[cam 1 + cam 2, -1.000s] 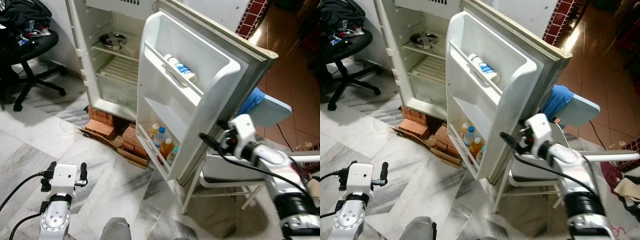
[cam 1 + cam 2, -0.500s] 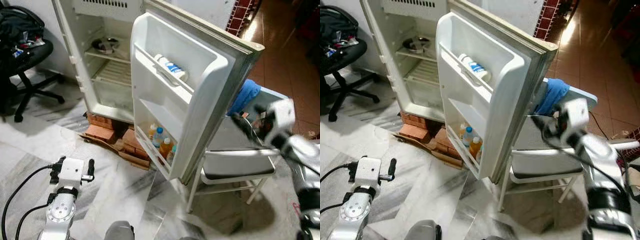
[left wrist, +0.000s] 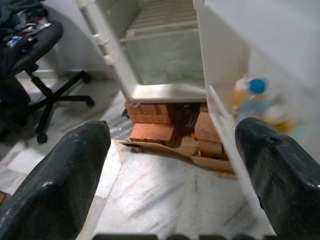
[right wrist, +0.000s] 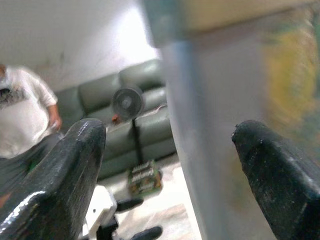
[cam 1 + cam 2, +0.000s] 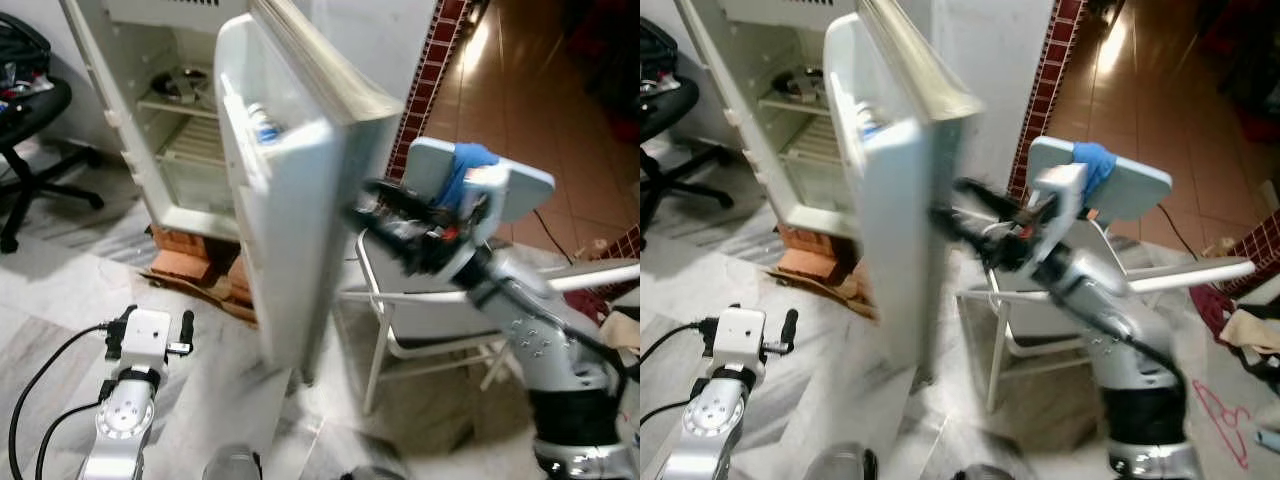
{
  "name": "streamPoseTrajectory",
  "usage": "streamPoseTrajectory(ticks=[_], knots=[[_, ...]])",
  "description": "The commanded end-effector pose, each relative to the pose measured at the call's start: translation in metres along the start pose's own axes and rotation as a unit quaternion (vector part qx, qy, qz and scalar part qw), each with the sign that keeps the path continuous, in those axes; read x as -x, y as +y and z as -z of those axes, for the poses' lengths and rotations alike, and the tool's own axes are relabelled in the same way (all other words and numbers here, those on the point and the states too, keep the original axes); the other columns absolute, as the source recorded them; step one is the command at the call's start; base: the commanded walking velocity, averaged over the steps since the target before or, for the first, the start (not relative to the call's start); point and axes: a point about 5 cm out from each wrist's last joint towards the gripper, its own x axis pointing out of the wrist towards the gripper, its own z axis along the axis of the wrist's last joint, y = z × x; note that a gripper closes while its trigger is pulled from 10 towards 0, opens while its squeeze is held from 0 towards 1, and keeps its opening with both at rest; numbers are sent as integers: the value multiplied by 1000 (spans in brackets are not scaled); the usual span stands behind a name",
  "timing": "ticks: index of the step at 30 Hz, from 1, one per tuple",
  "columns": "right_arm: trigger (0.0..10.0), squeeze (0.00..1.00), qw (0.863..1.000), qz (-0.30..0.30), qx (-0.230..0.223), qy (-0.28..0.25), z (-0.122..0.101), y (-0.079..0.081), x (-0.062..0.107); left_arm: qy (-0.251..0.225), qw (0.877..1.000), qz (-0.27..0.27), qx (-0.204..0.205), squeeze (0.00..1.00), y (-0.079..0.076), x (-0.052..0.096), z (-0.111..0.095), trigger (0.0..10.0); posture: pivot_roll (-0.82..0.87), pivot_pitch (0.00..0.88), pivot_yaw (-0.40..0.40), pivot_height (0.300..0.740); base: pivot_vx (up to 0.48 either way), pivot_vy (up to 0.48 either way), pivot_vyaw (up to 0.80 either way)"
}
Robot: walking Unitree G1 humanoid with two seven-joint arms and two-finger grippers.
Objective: Restocking fridge
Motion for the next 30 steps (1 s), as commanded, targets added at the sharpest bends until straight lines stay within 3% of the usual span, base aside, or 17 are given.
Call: streamPoseTrajectory(ticks=[1, 2, 3, 4, 7, 8, 16, 18, 21, 23, 30], knots=[[10000, 0, 993, 109, 26, 29, 17, -27, 14, 10, 1000, -14, 6, 0, 4, 5, 7, 10000, 164, 0, -83, 740, 0, 0, 0], [10000, 0, 987, 153, 36, 33, 24, -37, 19, 7, 1000, -14, 7, 0, 4, 6, 6, 10000, 168, 0, -83, 740, 0, 0, 0], [10000, 0, 987, 153, 36, 33, 24, -37, 19, 7, 1000, -14, 7, 0, 4, 6, 6, 10000, 168, 0, -83, 740, 0, 0, 0], [10000, 0, 975, 214, 52, 31, 31, -48, 26, 4, 1000, -14, 7, 0, 4, 5, 5, 10000, 170, 0, -83, 740, 0, 0, 0], [10000, 0, 957, 285, 50, 26, 35, -56, 35, 0, 1000, -16, 6, 0, 5, 4, 3, 10000, 171, 0, -80, 740, 0, 0, 0], [10000, 0, 940, 337, 51, 27, 41, -61, 45, -1, 1000, -20, 13, 0, 6, 3, 1, 10000, 169, 0, -82, 740, 0, 0, 0], [10000, 0, 940, 337, 51, 27, 41, -61, 45, -1, 1000, -20, 13, 0, 6, 3, 1, 10000, 169, 0, -82, 740, 0, 0, 0], [10000, 0, 915, 398, 63, 24, 55, -58, 56, -8, 1000, -22, 20, 0, 6, 6, 0, 10000, 162, 0, -87, 740, 0, 480, 0], [10000, 0, 894, 439, 86, 6, 60, -59, 62, -17, 999, -16, 23, 0, 6, 6, -3, 10000, 162, 0, -85, 740, 0, 480, 540], [10000, 0, 885, 455, 92, 1, 61, -61, 64, -25, 999, -11, 29, 0, 7, 4, -6, 10000, 159, 0, -84, 740, 0, 480, 744], [10000, 0, 874, 475, 104, -3, 63, -61, 66, -31, 999, -14, 42, 0, 13, -2, -12, 10000, 153, 0, -87, 740, 0, 480, 608]])
